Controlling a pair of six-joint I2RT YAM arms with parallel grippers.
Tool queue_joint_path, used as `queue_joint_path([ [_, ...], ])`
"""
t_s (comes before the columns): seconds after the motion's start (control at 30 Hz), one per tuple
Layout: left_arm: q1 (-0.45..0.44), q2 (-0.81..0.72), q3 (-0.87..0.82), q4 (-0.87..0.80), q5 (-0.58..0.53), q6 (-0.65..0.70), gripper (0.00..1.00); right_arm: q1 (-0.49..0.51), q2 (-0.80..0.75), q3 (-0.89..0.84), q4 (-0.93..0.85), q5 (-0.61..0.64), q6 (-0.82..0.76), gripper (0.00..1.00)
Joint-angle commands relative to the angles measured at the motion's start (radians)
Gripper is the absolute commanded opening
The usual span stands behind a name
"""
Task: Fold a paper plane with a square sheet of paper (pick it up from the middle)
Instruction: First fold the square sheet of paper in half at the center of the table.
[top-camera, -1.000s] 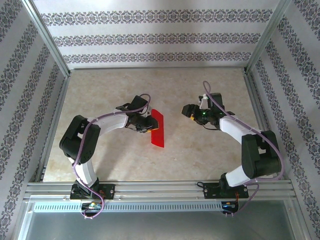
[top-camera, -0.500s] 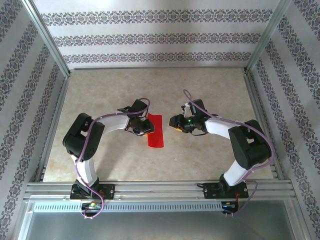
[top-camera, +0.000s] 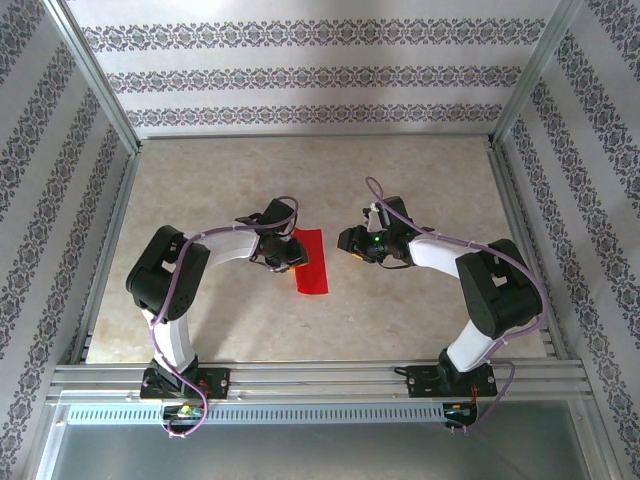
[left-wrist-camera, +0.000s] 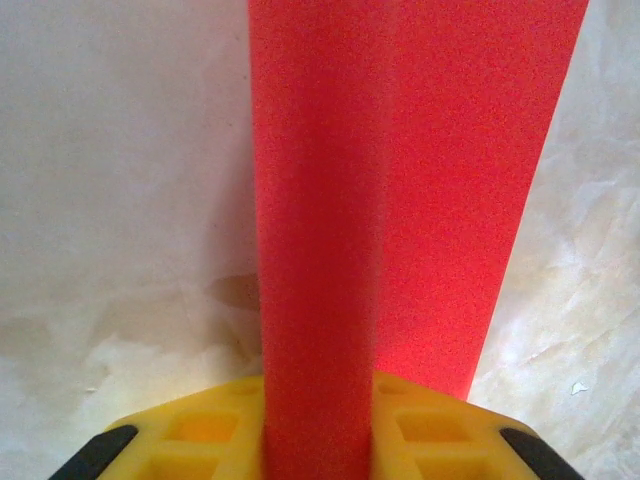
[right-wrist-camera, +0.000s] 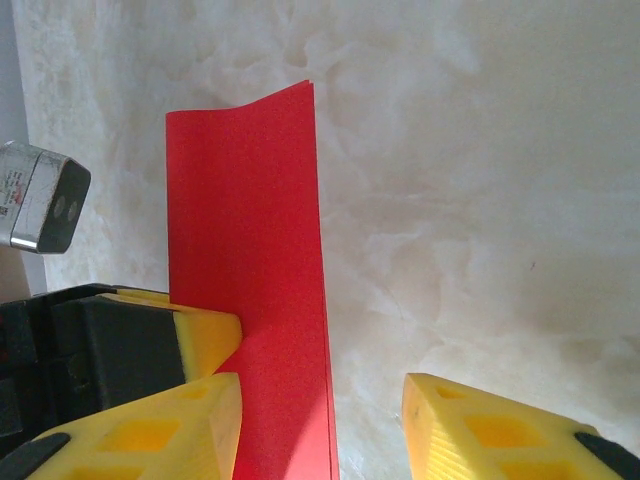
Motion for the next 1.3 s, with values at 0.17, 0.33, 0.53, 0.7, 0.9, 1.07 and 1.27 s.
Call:
queue_joint_path([
  [0.17,0.011,0.084,-0.014,-0.148,-0.126,-0.043,0.28,0.016,0.028,0.012,0.028,0.015,0.021,0.48],
  [0.33,0.011,0.094,-0.017,-0.156,-0.131,-0.053,0.28,0.020,0.036,0.010,0.033,0.013,0.028,0.48],
  [0.53,0.011,0.102,-0.022,-0.174,-0.148,-0.066,0.29,0.028,0.041,0.013,0.035,0.004,0.024,0.48],
  [0.7,0.011,0.109,-0.024,-0.180,-0.151,-0.077,0.28,0.040,0.042,0.019,0.034,0.000,0.019,0.47],
  [0.9,0.011,0.120,-0.029,-0.179,-0.153,-0.089,0.26,0.048,0.048,0.021,0.035,0.005,0.024,0.46],
  [1.07,0.011,0.124,-0.036,-0.173,-0.149,-0.095,0.25,0.053,0.052,0.022,0.034,0.008,0.026,0.46],
  [1.27,0.011,0.127,-0.034,-0.174,-0.153,-0.100,0.26,0.056,0.056,0.025,0.035,0.009,0.027,0.46],
])
